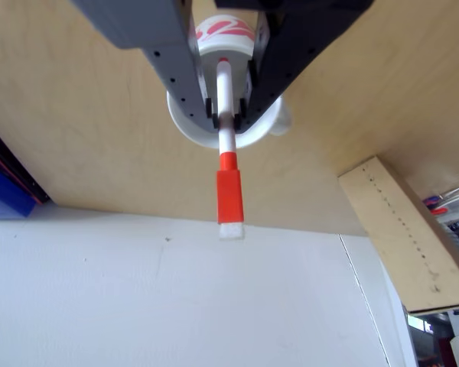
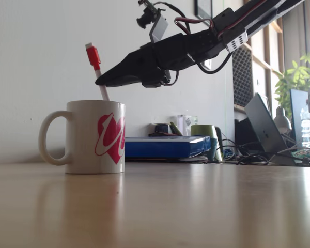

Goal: Grab the pen and place it in the cup.

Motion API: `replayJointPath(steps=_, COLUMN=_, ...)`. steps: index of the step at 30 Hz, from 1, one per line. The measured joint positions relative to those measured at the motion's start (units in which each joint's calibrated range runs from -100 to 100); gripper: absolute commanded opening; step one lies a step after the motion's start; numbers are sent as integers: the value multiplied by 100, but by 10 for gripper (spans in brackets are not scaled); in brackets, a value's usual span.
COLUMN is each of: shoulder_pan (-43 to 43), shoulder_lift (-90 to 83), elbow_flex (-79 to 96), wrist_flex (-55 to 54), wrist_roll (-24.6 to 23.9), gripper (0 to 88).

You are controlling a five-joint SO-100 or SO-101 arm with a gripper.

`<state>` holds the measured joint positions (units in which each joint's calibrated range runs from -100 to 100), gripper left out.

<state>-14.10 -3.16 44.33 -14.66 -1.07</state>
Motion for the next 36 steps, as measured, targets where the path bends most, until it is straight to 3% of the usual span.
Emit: replayJointPath(steps=36, shoulder_pan=0, shoulder_lift=0, elbow_flex=80, wrist_flex=0, wrist_roll=0, gripper=94)
